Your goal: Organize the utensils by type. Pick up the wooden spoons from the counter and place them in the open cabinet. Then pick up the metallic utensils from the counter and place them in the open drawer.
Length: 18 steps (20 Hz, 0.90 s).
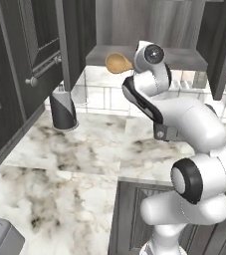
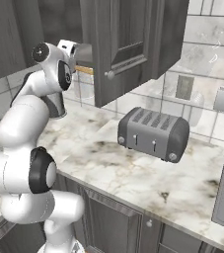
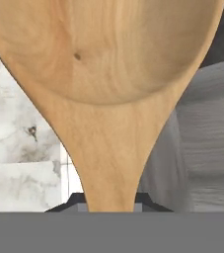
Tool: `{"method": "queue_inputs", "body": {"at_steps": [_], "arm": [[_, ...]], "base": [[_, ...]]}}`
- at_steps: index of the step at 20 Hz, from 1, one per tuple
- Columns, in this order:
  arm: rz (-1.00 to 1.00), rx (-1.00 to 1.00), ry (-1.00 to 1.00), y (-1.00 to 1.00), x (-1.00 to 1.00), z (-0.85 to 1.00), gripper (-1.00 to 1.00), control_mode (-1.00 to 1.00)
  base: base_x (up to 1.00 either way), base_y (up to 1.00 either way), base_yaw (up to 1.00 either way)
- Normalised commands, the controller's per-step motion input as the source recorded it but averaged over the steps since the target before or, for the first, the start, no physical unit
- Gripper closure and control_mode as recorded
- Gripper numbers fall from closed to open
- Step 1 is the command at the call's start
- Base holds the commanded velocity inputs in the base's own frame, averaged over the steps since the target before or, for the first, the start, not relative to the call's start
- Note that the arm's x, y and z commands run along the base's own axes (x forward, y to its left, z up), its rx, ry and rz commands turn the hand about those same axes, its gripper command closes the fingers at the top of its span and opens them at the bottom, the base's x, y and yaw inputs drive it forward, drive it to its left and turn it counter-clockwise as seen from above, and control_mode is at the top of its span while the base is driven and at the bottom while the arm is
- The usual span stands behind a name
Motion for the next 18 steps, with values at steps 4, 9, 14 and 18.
{"method": "queue_inputs", "body": {"at_steps": [4, 9, 14, 18], "arm": [[0.18, -0.09, -0.04, 0.03, 0.34, 0.52, 1.00, -1.00], [0.04, -0.17, -0.08, 0.00, 0.50, 0.37, 1.00, -1.00], [0.00, -0.17, -0.09, -0.03, 0.44, 0.36, 1.00, -1.00], [0.00, -0.14, -0.01, -0.03, 0.55, 0.17, 1.00, -1.00]], "base": [[0.00, 0.00, 0.00], [0.00, 0.00, 0.00], [0.00, 0.00, 0.00], [0.00, 0.00, 0.00]]}}
